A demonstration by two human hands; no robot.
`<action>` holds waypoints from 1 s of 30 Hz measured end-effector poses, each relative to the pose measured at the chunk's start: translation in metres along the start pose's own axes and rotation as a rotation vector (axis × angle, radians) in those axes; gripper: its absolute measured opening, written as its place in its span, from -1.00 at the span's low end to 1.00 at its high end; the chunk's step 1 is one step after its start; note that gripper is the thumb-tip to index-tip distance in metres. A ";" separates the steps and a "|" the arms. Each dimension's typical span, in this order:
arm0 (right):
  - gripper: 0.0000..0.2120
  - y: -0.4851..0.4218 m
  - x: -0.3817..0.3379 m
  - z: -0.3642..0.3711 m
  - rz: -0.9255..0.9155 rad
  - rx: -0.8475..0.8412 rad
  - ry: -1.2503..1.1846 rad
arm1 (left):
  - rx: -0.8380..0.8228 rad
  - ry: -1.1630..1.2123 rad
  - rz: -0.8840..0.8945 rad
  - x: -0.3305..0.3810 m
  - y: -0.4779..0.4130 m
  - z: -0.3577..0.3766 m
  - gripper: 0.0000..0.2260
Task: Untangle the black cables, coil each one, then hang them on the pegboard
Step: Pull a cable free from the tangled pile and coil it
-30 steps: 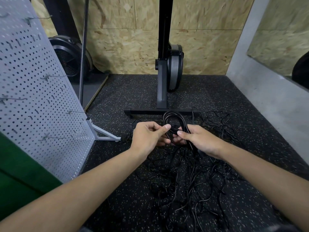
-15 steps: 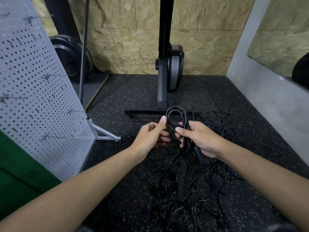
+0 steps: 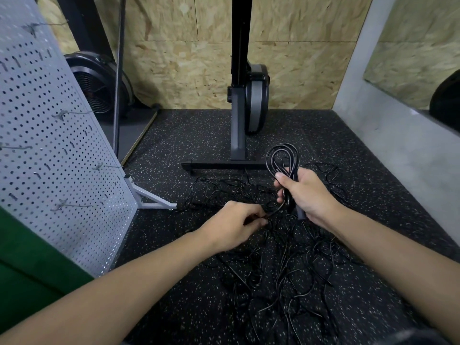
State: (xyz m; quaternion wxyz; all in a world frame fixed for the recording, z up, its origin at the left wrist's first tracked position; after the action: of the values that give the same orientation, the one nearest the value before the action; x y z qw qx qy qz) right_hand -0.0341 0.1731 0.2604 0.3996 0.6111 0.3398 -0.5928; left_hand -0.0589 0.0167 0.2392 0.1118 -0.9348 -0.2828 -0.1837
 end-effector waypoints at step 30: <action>-0.70 0.039 0.044 0.047 0.305 -0.695 0.898 | 0.263 -0.092 0.126 0.002 0.000 -0.062 -0.76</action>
State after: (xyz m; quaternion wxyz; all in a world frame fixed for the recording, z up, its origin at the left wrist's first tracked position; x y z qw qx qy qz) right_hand -0.0180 0.1114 0.2205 0.4742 0.6776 0.5583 -0.0658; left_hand -0.0745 -0.0012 0.2962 0.2314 -0.9355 -0.2498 -0.0945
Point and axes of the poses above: each hand's wrist, its own y-axis away from the middle knuckle, its own z-axis out of the palm, x = y × z, the point moved 9 cm from there along -y, towards the middle knuckle, and after that the axes turned 12 degrees about -y, right-handed, at the moved point
